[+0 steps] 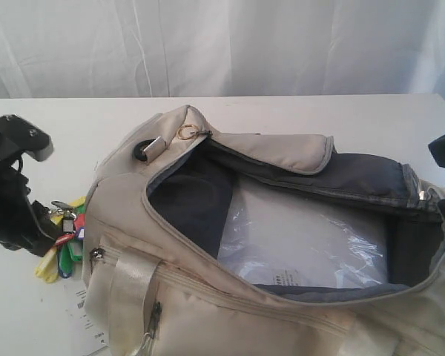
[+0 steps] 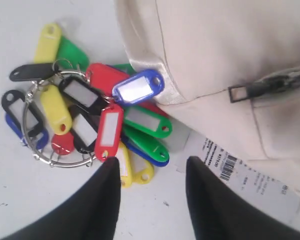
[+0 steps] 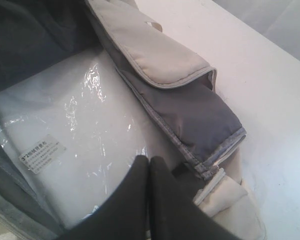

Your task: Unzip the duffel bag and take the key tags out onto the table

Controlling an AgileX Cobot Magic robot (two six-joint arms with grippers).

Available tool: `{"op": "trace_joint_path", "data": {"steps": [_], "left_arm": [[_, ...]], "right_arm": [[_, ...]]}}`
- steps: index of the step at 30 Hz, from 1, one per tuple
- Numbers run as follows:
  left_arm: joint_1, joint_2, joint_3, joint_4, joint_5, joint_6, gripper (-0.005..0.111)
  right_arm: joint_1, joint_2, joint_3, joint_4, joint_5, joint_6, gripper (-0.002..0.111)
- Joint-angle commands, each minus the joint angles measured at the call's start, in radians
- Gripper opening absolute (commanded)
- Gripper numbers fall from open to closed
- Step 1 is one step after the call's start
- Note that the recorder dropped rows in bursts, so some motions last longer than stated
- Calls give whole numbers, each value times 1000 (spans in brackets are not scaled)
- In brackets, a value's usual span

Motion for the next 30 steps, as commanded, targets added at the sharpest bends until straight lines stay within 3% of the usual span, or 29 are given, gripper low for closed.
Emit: {"op": "trace_joint_path", "data": {"steps": [1,2,4,7,9,10,14,20,24,30], "left_arm": [[2,-190,-71,-17,239,-35,47],[2,-263,-130,-17,378,-89,47],[2,-378,-180,-48,458,-178,43],[2,-583,-195,-82,432,-170,25],[2,-761,-165,-82,412,-170,2],[2,-810,-133,-94,409,-170,0],[2,-939,91,-96,362,-174,0],[2,-944,366,-96,179,-198,0],[2,-944,462,-101,72,-198,0],[2,-944,506,-103,70,-196,0]], "right_arm": [[-1,-5,6,1,-10,4,0],[-1,-5,6,1,-10,4,0],[-1,-5,6,1,-10,4,0],[-1,-5,6,0,-9,4,0],[-1,-5,6,5,6,4,0],[-1,-5,6,5,22,4,0],[-1,-20,70,5,48,46,0],[-1,-184,171,-28,-55,142,0],[-1,-276,225,-84,-91,198,0],[-1,-348,250,-90,-81,267,0]]}}
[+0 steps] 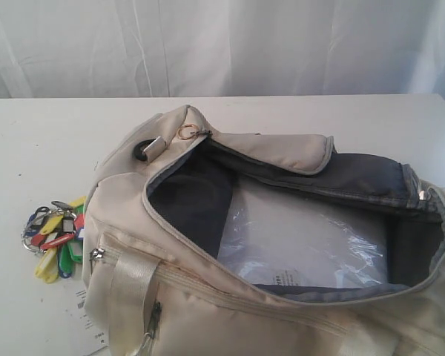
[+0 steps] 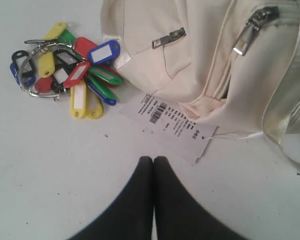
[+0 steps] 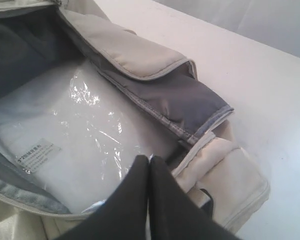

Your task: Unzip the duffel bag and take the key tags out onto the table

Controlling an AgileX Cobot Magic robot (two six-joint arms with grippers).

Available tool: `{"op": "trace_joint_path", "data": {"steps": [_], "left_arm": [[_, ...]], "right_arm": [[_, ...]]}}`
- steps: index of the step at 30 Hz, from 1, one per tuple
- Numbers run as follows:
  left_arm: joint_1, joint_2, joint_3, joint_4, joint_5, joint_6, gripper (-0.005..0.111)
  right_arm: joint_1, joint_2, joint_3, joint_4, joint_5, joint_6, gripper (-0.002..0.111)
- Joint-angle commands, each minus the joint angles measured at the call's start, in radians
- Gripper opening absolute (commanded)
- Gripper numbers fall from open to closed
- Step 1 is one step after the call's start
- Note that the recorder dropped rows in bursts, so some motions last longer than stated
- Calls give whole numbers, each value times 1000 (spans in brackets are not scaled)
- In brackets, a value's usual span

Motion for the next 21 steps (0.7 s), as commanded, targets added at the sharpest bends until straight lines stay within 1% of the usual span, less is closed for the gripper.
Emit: {"op": "trace_joint_path", "data": {"steps": [1,16,18,21], "left_arm": [[2,-7,17,-20,-8,-5,0],[7,-11,20,-20,-16,-5,0],[31,-22,34,-22,-20,-5,0],[98,-53,89,-22,-76,-5,0]], "right_arm": [[-1,-39,10,-9,-11,49,0],[-1,-41,10,-9,-12,49,0],[-1,-41,10,-9,-12,49,0],[-1,-41,10,-9,-14,49,0]]}}
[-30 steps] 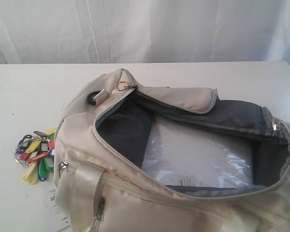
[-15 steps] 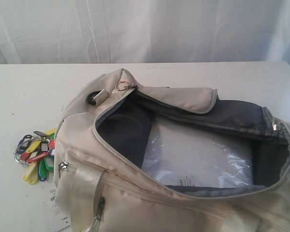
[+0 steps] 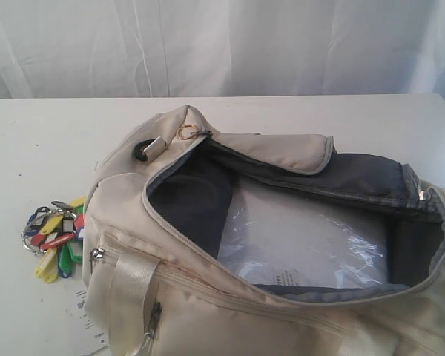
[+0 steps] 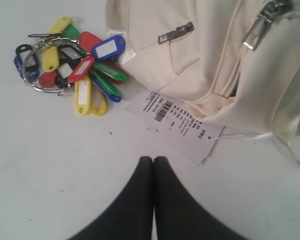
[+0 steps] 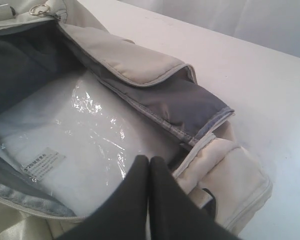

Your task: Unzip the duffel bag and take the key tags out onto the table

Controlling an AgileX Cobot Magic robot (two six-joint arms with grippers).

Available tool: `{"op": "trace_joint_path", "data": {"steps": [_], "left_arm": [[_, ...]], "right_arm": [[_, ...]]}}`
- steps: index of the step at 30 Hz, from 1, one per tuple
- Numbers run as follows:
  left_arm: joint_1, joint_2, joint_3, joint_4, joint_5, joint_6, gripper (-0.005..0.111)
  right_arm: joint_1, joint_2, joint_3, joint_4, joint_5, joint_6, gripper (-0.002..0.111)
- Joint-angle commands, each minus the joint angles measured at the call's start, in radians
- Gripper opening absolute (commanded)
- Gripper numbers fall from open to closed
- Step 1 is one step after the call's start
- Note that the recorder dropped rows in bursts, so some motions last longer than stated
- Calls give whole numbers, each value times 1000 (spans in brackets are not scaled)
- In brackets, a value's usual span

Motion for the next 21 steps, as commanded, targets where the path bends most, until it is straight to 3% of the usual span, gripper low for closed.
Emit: {"op": "trace_joint_path", "data": {"steps": [1,7,9,21], "left_arm": [[89,-57,88,-18,-112,-5,0],[166,-212,271,-18,-491,-5,0],[183,-257,271,-16,-380,-5,0],[212,-384,271,-13,-362,-5,0]], "right_arm": [[-1,-4,3,-7,-12,3,0],[-1,-4,3,-7,-12,3,0],[-1,-4,3,-5,-10,3,0],[-1,-4,3,-7,-14,3,0]]}}
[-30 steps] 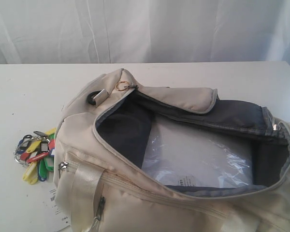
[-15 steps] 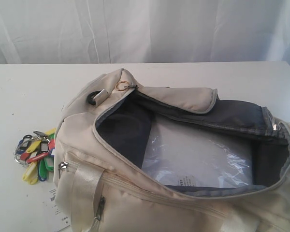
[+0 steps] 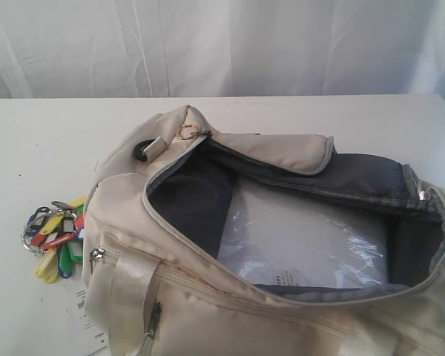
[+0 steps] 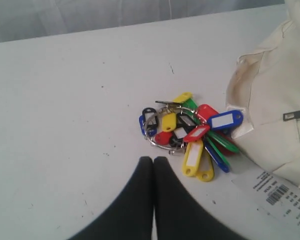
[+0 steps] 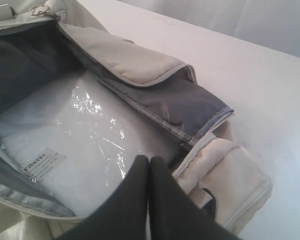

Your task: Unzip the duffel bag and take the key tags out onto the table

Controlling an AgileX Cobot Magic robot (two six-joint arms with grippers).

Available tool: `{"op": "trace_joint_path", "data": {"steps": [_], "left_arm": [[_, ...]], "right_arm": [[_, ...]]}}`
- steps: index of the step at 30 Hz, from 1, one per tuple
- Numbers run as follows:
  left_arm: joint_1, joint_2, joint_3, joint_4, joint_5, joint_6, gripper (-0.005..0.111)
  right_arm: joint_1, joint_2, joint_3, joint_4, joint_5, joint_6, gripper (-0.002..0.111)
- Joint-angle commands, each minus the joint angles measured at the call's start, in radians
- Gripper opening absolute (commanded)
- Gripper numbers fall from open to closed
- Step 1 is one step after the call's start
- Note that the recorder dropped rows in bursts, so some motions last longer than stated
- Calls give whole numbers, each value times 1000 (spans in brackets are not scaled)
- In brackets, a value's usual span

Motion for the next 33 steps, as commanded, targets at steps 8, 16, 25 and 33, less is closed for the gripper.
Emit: {"op": "trace_joint_path", "data": {"steps": [8,16,25,33], "left_arm": [[2,-25,5,-11,-20,-5,0],[2,-25,5,240,-20,-5,0],[2,-25,5,286,-20,-5,0],[2,-25,5,266,139,-68,0]], "right_arm": [[-1,-12,3,-2,-6,1,0],[-1,-14,3,-1,-6,1,0],[-1,-14,3,-1,-6,1,0],[-1,-14,3,1,-6,1,0]]}}
